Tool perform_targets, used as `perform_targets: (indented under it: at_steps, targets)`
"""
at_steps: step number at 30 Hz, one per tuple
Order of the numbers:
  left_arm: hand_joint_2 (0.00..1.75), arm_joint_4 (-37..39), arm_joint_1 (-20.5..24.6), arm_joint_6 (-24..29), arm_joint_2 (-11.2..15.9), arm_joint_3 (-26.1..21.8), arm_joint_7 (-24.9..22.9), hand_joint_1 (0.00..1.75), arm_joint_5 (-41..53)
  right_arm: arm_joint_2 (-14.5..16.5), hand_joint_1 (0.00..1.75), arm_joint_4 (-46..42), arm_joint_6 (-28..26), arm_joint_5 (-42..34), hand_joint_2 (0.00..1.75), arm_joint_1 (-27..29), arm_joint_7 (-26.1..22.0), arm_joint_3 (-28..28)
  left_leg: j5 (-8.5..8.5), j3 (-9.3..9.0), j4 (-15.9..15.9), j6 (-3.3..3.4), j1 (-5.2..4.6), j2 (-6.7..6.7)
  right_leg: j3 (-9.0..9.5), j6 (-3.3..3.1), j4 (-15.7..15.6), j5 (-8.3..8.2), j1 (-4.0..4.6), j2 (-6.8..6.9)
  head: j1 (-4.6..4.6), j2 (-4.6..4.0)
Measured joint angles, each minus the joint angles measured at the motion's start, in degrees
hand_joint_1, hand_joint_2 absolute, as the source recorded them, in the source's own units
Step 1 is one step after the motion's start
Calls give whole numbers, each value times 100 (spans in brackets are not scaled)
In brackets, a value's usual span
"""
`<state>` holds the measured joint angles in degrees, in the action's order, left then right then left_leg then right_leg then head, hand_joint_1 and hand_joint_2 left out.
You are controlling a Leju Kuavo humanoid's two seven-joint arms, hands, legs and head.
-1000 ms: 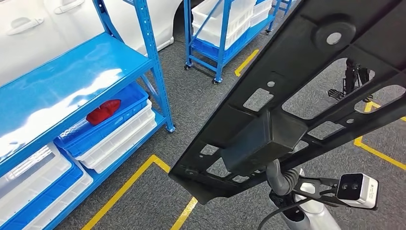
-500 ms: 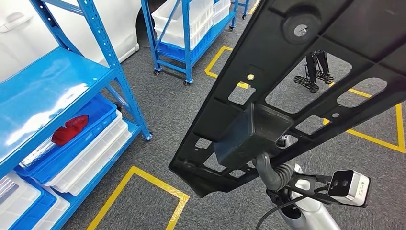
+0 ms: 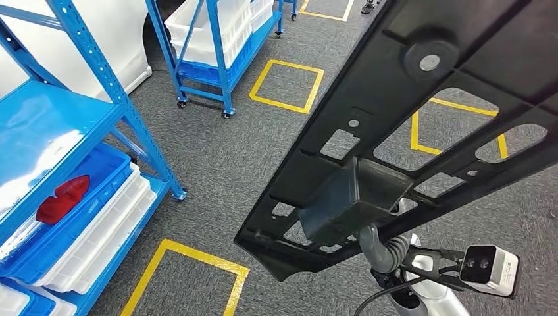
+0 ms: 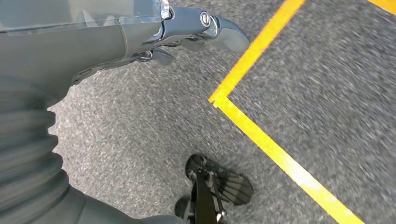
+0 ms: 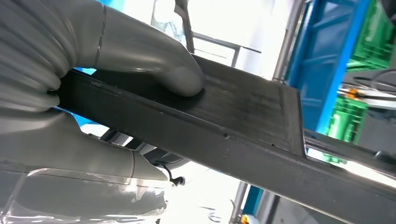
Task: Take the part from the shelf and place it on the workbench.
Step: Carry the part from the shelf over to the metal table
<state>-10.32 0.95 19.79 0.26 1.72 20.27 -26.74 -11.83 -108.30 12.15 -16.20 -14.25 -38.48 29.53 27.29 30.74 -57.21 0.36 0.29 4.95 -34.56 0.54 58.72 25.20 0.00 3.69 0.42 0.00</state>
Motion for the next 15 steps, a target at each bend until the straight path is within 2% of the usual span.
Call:
perform_targets:
  at_steps: [1, 3, 4, 5, 6, 7, 8, 9, 10, 11, 12, 13, 15]
  targets:
    - [175, 0, -1, 3, -10, -13, 27, 0, -15, -17, 175, -1, 28, -22, 175, 15, -31, -2, 11, -12, 4, -30, -8, 44, 48, -33, -111, -4, 27, 48, -6, 0]
    - [175, 0, 0, 11, -28, -38, 74, 0, -62, -64, 175, -2, 76, -67, 175, 68, -82, -13, 30, -44, 23, -93, -9, 127, 50, -83, -139, -20, 28, -78, -14, 0]
    - [175, 0, -2, 14, -37, -50, 94, 0, -80, -90, 175, -4, 97, -93, 175, 101, -107, -21, 67, -53, 1, -121, -3, 87, 69, -110, -173, -36, 11, -137, -17, 0]
    - [175, 0, -14, 16, -48, -61, 106, 0, -94, -117, 175, -7, 118, -120, 175, 127, -123, -31, 161, -20, -114, -143, 6, -18, 92, -142, -207, -57, -8, -200, -23, 0]
    - [175, 0, -29, 21, -56, -73, 113, 0, -102, -139, 175, -8, 140, -150, 175, 150, -136, -43, 316, 77, -359, -161, 14, -163, 114, -170, -237, -75, -27, -264, -33, 0]
    - [175, 0, -46, 27, -61, -86, 115, 0, -115, -158, 175, -9, 169, -179, 175, 172, -144, -54, 510, 237, -719, -169, 24, -313, 120, -186, -245, -80, -25, -325, -41, 0]
    - [175, 0, -61, 26, -64, -104, 113, 0, -142, -180, 175, -7, 205, -210, 175, 195, -143, -64, 702, 438, -1142, -174, 27, -400, 116, -198, -242, -82, -22, -396, -47, 0]
    - [175, 0, -69, 18, -65, -128, 108, 0, -172, -201, 175, -2, 245, -246, 175, 220, -143, -71, 819, 617, -1494, -178, 27, -435, 113, -201, -236, -81, -18, -471, -51, 0]
    - [175, 0, -79, 3, -65, -152, 102, 0, -203, -225, 175, 4, 282, -280, 175, 241, -143, -75, 834, 725, -1682, -178, 28, -446, 111, -203, -227, -79, -16, -548, -51, 0]
    - [175, 0, -88, -17, -65, -175, 95, 0, -226, -253, 175, 11, 309, -314, 175, 253, -143, -79, 721, 724, -1630, -174, 30, -451, 111, -199, -212, -76, -17, -632, -52, 0]
    - [175, 0, -94, -31, -64, -194, 89, 0, -241, -279, 175, 17, 325, -339, 175, 259, -143, -85, 524, 622, -1367, -166, 34, -468, 113, -192, -195, -71, -19, -712, -51, 0]
    - [175, 0, -99, -40, -64, -208, 85, 0, -250, -301, 175, 20, 332, -355, 175, 260, -143, -93, 284, 447, -949, -156, 42, -542, 111, -179, -173, -62, -23, -788, -52, 0]
    - [175, 3, -99, -46, -60, -232, 85, 0, -263, -340, 175, 29, 368, -393, 175, 257, -143, -113, 10, 158, -260, -137, 58, -750, 82, -132, -128, -51, -23, -916, -51, 0]
